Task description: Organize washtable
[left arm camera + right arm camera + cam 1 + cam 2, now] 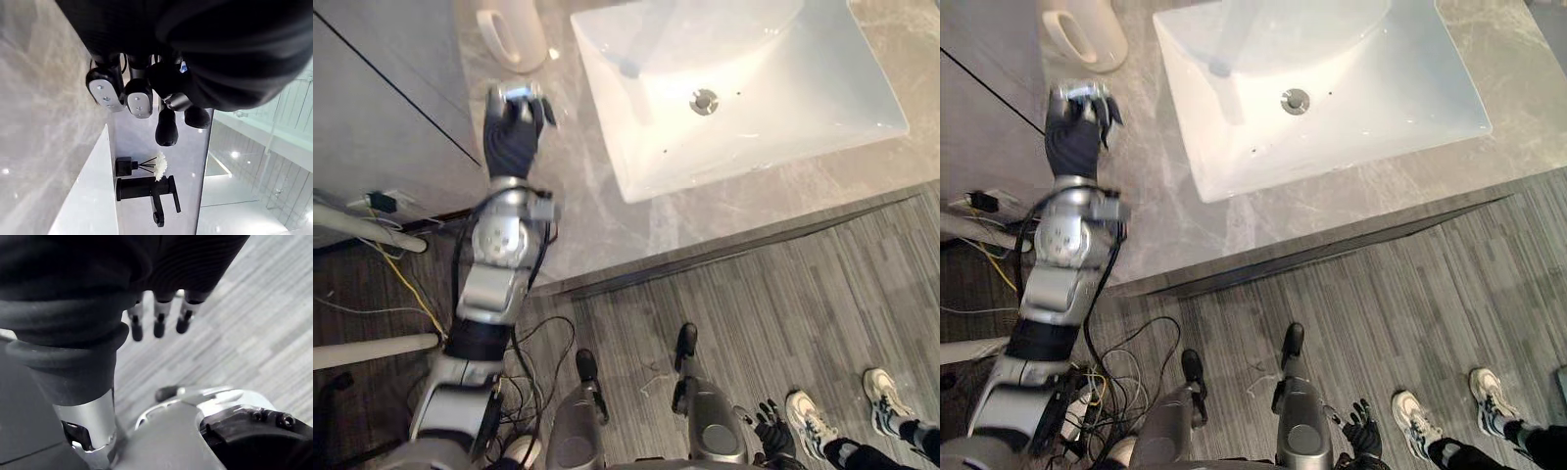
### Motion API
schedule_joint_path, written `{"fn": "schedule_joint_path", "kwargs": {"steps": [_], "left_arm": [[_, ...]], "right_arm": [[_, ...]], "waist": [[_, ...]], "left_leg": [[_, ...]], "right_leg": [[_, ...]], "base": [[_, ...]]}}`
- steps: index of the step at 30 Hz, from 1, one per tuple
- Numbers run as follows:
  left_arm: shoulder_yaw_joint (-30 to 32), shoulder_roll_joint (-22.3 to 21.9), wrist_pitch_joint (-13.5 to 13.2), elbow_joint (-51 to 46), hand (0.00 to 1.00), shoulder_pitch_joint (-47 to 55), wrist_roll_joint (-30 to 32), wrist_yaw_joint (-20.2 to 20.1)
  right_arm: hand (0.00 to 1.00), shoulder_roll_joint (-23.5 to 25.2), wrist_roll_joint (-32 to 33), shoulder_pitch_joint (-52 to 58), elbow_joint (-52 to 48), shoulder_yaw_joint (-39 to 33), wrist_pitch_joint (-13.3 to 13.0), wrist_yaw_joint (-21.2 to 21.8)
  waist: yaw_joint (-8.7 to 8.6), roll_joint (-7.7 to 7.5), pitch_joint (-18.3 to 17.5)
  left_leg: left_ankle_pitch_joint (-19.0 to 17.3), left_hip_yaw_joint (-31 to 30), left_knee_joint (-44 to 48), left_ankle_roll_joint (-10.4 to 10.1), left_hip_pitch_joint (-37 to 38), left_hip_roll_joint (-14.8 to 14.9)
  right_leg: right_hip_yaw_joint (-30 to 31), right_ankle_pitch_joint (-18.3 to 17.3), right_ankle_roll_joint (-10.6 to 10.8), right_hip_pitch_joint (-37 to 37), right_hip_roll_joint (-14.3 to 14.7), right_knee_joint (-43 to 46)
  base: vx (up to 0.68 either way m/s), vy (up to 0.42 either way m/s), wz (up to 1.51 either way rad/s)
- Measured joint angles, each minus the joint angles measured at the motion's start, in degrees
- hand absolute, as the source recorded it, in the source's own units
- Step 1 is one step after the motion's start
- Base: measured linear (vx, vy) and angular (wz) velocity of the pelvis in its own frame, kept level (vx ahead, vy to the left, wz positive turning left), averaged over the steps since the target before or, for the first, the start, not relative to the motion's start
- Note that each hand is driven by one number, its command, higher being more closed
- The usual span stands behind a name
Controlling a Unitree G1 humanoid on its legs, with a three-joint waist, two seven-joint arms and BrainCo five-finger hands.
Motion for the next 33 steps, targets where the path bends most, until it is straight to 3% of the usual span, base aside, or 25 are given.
{"fn": "schedule_joint_path", "kwargs": {"steps": [4,8,11,15,21,25,27,33], "left_arm": [[4.3,-2.9,-1.6,-6.7,1.0,12.6,0.0,-1.1],[6.3,-9.1,-2.7,-12.7,1.0,25.4,0.0,-3.3],[6.4,-13.8,-2.8,-14.1,1.0,32.8,-0.2,-4.5],[6.3,-17.6,-2.7,-15.0,1.0,40.6,-0.5,-4.7],[6.2,-23.0,-1.1,-15.0,1.0,44.8,-0.6,-5.8],[6.3,-24.5,0.2,-15.0,1.0,46.2,-0.6,-5.9],[6.3,-25.3,0.7,-14.6,1.0,46.6,-0.6,-5.9],[6.3,-26.6,1.6,-12.5,1.0,46.5,-0.6,-6.4]], "right_arm": [[0.0,-0.6,-0.3,0.0,4.3,-1.4,0.5,0.1],[0.0,-1.1,-0.5,0.0,8.4,-2.7,1.2,0.4],[0.0,-1.3,-1.0,-0.1,11.1,-3.9,1.4,1.2],[0.0,-1.7,-2.7,-0.6,13.5,-4.1,2.3,1.2],[0.0,-1.8,-2.8,-0.5,15.2,-3.9,3.4,1.2],[0.0,-1.9,-2.8,-0.6,15.1,-2.8,3.5,1.1],[0.0,-1.8,-2.8,-0.6,15.1,-2.5,3.5,1.1],[0.0,-1.1,-2.8,-0.5,14.9,-2.4,3.7,1.1]], "waist": [[0.45,1.5,-4.0],[2.04,2.25,-8.2],[3.29,2.29,-10.7],[3.52,2.14,-13.5],[4.67,1.65,-15.8],[5.07,0.83,-16.6],[6.06,0.39,-17.4],[6.15,-0.66,-19.2]], "left_leg": [[-0.1,-1.4,-0.8,-0.2,2.4,0.0],[-1.1,-2.3,-0.8,-0.1,5.0,-0.1],[-1.1,-3.7,-1.7,-0.2,6.0,-0.1],[-1.1,-5.2,-2.5,-0.2,7.4,-0.2],[-1.1,-7.6,-2.6,-0.2,8.3,-0.1],[-1.0,-8.2,-2.7,-0.3,8.4,0.0],[-1.0,-8.2,-2.8,-0.3,8.4,0.0],[-0.9,-8.3,-3.2,-0.4,8.4,-0.1]], "right_leg": [[-1.8,-1.2,0.4,3.2,0.0,0.0],[-3.0,-2.1,1.0,6.8,-0.1,-0.5],[-4.5,-3.0,1.0,8.8,-0.1,-0.5],[-6.3,-3.7,1.4,11.1,-0.1,-0.4],[-9.3,-5.0,1.6,13.6,-0.2,0.4],[-10.3,-5.2,1.6,14.3,-0.2,0.4],[-10.4,-5.2,1.6,14.4,-0.2,0.4],[-11.0,-5.2,1.6,14.5,-0.3,0.4]], "base": [[0.06,0.0,0.2],[0.03,0.007,0.11],[-0.01,-0.003,0.24],[0.01,-0.01,0.23],[0.01,-0.005,0.24],[0.0,-0.002,0.14],[0.0,0.0,0.0],[0.01,0.001,0.03]]}}
